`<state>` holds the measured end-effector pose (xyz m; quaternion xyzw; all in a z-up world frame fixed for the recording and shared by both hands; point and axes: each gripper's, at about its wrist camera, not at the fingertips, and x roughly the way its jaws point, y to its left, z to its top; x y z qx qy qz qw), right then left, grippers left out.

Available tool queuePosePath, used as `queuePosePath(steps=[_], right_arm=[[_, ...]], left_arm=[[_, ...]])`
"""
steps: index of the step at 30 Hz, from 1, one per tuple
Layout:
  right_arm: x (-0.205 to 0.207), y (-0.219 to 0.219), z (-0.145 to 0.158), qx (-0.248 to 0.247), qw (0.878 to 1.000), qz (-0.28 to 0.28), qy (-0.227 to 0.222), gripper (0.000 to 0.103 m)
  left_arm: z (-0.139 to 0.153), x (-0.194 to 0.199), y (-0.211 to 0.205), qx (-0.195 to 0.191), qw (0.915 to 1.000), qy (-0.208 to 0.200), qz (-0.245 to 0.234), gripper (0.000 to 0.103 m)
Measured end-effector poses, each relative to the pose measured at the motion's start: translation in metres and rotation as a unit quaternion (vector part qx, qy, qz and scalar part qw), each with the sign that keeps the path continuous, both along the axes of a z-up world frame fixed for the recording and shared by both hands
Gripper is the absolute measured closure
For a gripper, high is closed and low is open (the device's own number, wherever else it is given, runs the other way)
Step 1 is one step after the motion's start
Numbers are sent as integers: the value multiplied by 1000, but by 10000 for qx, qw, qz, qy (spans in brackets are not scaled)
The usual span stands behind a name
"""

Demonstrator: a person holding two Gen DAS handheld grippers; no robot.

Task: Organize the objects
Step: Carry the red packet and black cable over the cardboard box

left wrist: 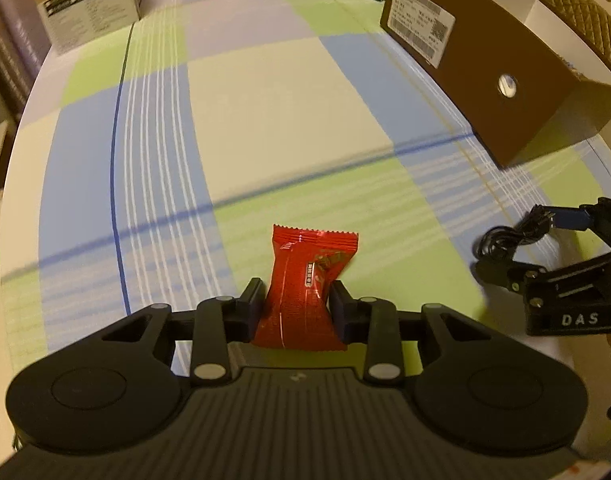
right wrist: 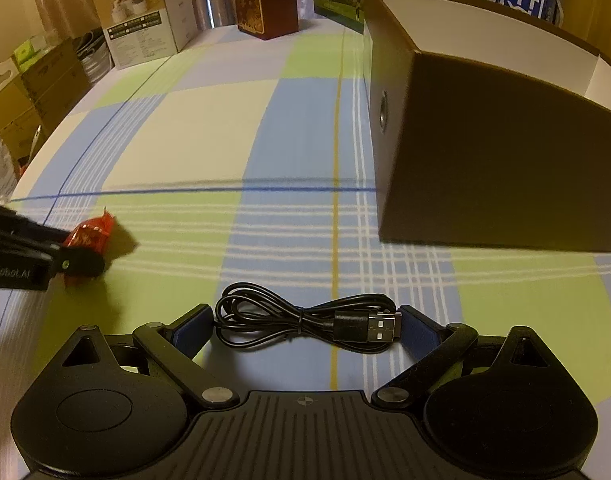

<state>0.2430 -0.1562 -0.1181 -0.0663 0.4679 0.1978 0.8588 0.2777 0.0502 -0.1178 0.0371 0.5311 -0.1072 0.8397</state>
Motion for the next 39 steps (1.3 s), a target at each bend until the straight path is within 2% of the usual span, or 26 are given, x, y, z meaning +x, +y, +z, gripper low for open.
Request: queuePosePath(steps=[9,27,39], right_arm=[[-23,-25,4,-18,10000,-10,81,9],[-52,-98,13,-54,9995,-173,246,9],[-58,-158,43,220,9990,-383,21,9]], left_arm=[[5,-39,-21,62,9999,119,-10,73],[2,-76,-91,-75,9996,194,-173,73],[30,-87,-133,-317,9992,10,-244,73]])
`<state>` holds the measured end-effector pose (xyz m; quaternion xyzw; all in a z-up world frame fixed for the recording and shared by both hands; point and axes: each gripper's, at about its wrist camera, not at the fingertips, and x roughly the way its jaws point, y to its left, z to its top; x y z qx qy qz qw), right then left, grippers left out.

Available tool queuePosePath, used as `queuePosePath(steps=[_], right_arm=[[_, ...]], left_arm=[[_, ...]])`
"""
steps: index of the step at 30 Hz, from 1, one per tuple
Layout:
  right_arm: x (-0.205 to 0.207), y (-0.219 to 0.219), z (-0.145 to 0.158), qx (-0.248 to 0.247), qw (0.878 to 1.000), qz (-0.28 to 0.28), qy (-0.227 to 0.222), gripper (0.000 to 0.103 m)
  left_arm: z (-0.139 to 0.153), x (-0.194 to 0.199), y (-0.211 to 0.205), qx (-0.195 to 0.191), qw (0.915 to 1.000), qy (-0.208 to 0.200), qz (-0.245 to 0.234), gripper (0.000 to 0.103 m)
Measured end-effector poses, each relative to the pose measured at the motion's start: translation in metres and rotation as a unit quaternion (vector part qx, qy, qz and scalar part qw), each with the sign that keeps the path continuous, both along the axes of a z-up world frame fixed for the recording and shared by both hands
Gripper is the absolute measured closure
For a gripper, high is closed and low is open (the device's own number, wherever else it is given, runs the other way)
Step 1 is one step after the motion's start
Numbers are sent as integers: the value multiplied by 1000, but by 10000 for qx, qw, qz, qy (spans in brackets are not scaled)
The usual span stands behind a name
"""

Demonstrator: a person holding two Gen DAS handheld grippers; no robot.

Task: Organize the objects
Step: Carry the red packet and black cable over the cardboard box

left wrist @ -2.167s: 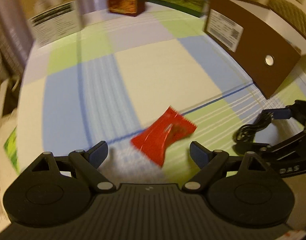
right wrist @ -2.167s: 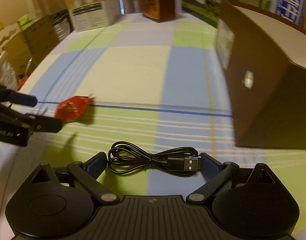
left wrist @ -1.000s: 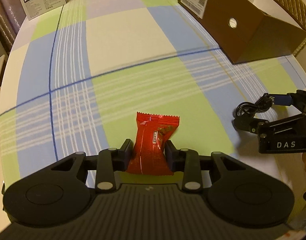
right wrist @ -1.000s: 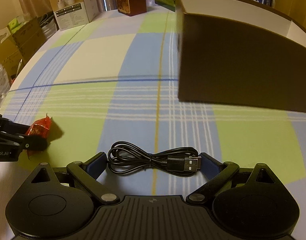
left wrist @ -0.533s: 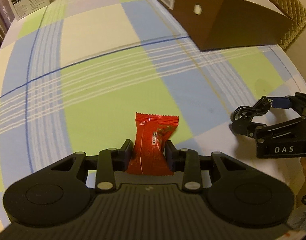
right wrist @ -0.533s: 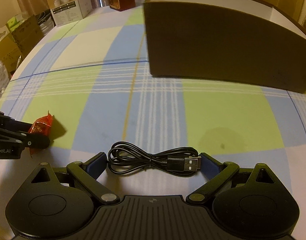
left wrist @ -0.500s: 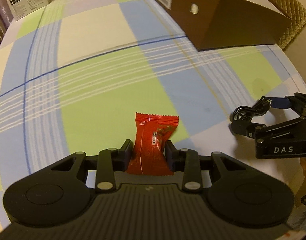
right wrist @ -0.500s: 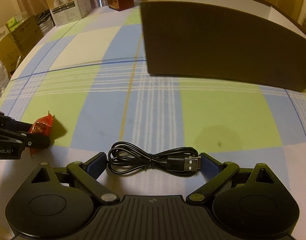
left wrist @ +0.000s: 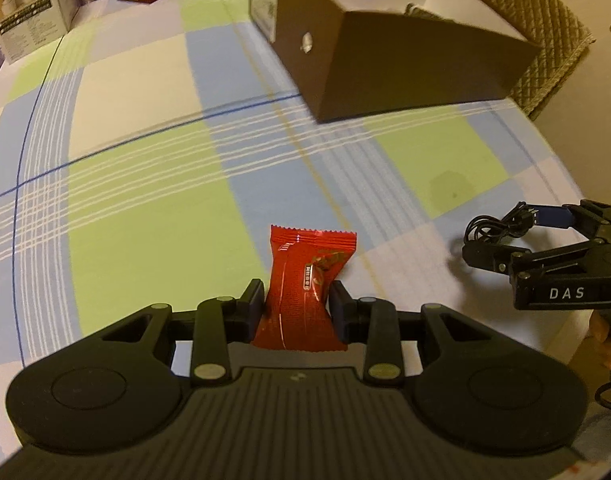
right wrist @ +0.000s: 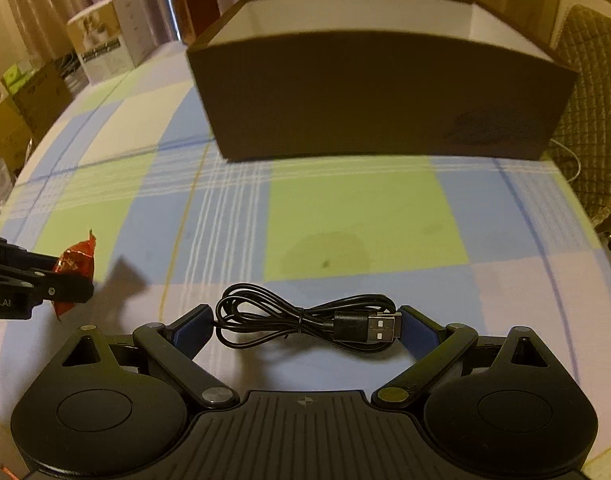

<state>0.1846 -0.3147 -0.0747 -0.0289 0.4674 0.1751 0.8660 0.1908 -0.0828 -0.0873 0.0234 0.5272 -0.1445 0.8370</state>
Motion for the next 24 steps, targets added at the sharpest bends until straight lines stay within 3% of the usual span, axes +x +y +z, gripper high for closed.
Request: queuePosePath(steps=[12,24], right_arm=[[13,-36,54,457,9981,42,-420,9],[64,-54,105,600,9912,369,-1123,9]], left_arm=[[54,16,-46,-399,9978,-528,-102,73],[96,63,-86,-543,9932,-1027,-87,73]])
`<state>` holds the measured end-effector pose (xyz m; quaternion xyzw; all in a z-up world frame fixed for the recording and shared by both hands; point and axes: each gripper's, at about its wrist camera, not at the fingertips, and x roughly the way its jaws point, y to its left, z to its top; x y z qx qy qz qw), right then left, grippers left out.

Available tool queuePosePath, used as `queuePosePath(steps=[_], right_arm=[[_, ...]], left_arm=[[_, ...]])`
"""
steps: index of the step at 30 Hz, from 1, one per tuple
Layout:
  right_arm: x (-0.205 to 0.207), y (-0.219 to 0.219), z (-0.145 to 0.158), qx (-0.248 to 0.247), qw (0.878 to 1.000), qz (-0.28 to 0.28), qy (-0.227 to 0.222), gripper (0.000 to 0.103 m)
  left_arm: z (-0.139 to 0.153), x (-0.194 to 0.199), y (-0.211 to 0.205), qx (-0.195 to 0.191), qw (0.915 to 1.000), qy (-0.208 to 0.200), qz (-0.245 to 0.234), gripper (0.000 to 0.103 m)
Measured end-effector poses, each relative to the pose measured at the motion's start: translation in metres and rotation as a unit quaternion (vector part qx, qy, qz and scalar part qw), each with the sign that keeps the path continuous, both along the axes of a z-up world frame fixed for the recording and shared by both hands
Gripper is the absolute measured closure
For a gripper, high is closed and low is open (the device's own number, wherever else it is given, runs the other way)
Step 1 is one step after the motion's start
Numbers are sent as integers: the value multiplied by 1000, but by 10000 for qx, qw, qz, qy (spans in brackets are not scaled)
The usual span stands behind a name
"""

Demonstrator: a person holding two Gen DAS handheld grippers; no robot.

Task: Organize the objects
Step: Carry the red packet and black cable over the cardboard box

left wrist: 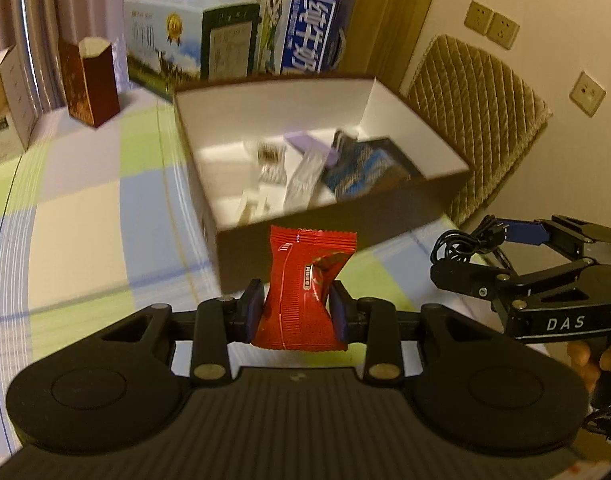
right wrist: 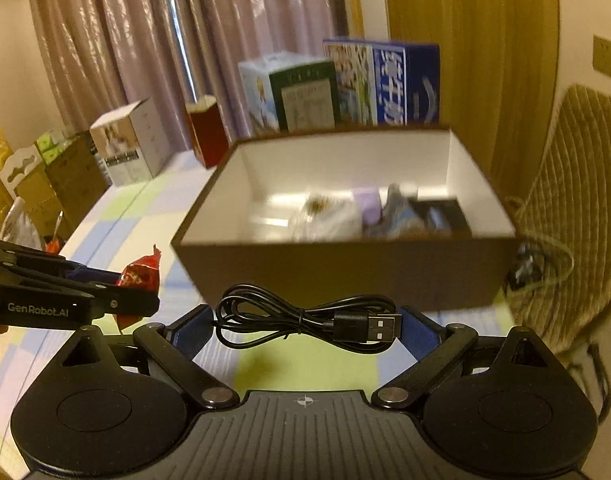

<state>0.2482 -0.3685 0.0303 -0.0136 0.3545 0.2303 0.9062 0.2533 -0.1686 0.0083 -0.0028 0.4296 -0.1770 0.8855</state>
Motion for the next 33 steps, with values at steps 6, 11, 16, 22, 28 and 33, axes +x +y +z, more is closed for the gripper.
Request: queuePosePath(steps=[6,11,16,22,28,33], right_arm=[[37,-8,16,-74,9994,148,-319,9],[66,-11,18,-227,9983,276,-454,9],[90,-11,11,-380,9973,438,-445,9],[118,-9,-4,-500,9968,556,-282,9],[137,-5,-17,-609,9957,700,-75,9],[147,0,-26,-681,9943,812,65,9]], left_arm=[[11,34,-13,-14,9998,-154,114,73],[9,62,-24,-6,9997,-108,198,73],[-1,84,-31,48,9996,15,266,73],[-10,106,-38,94,9994,140,306,73],[-20,121,-42,113,9990,269,342,73],[-27,129,-43,103,9986,362,363,73]])
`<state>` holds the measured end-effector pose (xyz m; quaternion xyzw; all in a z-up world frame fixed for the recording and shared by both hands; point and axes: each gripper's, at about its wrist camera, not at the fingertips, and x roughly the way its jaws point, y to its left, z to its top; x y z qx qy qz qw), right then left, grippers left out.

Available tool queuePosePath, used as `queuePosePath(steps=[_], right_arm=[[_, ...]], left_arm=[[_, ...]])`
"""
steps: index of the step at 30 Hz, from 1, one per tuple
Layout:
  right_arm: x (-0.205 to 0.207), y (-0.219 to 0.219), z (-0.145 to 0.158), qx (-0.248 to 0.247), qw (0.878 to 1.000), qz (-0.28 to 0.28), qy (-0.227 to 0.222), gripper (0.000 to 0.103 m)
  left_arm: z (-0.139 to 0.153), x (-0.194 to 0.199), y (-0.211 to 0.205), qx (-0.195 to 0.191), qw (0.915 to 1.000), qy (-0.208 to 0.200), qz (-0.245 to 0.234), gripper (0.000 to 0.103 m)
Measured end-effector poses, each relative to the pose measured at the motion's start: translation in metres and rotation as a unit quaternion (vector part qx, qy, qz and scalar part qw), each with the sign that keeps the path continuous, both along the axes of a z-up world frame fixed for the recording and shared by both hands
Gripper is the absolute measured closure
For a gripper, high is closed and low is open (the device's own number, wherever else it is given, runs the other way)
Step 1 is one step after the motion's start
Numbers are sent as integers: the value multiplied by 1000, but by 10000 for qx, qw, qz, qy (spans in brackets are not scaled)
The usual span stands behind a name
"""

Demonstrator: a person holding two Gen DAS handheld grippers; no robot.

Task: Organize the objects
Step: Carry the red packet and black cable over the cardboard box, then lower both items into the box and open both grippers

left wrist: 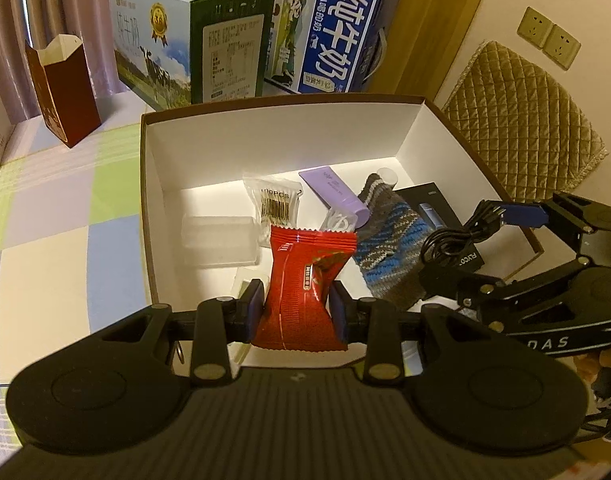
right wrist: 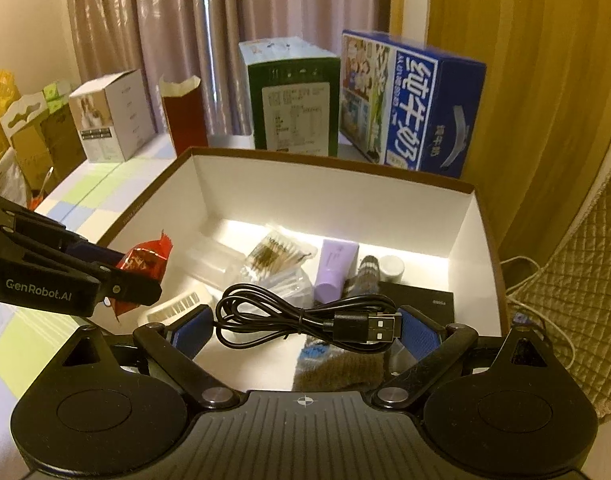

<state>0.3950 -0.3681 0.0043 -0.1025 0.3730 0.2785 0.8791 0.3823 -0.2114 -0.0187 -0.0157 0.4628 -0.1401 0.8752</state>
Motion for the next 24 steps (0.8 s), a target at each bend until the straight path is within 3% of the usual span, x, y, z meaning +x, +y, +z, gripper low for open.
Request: queuePosePath(steps=[13,24], right_arm=[[12,9,-18,-86,9996,230,167,8],[14,-2,-21,-83,9996,67,274,7]], left_arm=[[-13,9,1,-6,9998,173,41,73],[-18,11,-1,-30,9997,233,26,73]])
